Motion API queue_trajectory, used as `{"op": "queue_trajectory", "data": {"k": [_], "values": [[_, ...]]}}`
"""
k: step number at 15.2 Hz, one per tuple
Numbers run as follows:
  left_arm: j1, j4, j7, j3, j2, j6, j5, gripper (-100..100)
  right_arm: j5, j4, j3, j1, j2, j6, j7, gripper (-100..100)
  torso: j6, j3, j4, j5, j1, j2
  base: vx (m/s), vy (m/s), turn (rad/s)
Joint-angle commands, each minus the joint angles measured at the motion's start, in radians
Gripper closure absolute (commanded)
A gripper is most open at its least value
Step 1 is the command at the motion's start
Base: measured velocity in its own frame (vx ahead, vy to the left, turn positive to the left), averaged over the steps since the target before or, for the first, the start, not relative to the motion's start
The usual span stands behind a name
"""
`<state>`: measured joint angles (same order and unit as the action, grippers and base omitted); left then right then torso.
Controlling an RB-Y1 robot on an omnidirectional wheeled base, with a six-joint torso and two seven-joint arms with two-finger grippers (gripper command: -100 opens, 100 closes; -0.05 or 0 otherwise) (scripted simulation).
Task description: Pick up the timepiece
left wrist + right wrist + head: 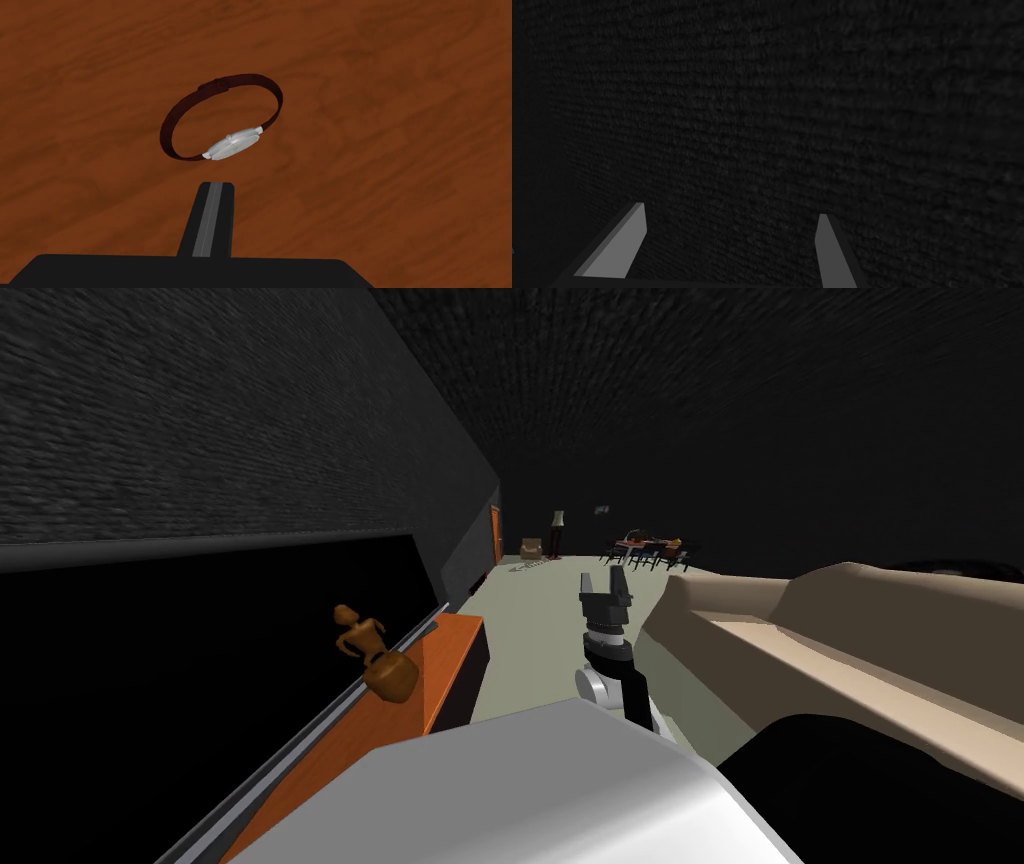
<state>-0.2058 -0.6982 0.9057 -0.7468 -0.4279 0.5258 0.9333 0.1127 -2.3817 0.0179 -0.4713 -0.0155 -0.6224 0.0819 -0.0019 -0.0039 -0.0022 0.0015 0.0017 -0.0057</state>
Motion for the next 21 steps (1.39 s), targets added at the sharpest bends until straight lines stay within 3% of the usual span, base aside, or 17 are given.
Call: {"op": "queue_trajectory", "data": {"k": [1,5,12,21], "values": [[-0.002,0.021,-0.008,0.008,-0.033,0.012,-0.025,-100,0.000,0.000,0.000,0.000,0.000,0.000,0.000,0,0.000,0.000,0.000,0.000,0.000,0.000,-0.042,-0.110,-0.079],[-0.002,0.045,-0.041,0.036,-0.087,0.043,-0.079,-100,0.000,0.000,0.000,0.000,0.000,0.000,0.000,0,0.000,0.003,0.001,0.000,0.000,0.005,-0.011,-0.073,-0.068],[-0.007,0.079,-0.128,0.099,-0.180,0.125,-0.168,-100,0.000,0.000,0.000,0.000,0.000,0.000,0.000,0,0.000,-0.002,-0.001,0.002,0.009,-0.005,0.115,0.020,-0.099],[-0.023,0.108,-0.214,0.165,-0.232,0.207,-0.234,-100,0.000,0.000,0.000,0.000,0.000,0.000,0.000,0,0.000,-0.001,0.000,0.002,0.009,-0.003,0.096,0.034,-0.066]]}}
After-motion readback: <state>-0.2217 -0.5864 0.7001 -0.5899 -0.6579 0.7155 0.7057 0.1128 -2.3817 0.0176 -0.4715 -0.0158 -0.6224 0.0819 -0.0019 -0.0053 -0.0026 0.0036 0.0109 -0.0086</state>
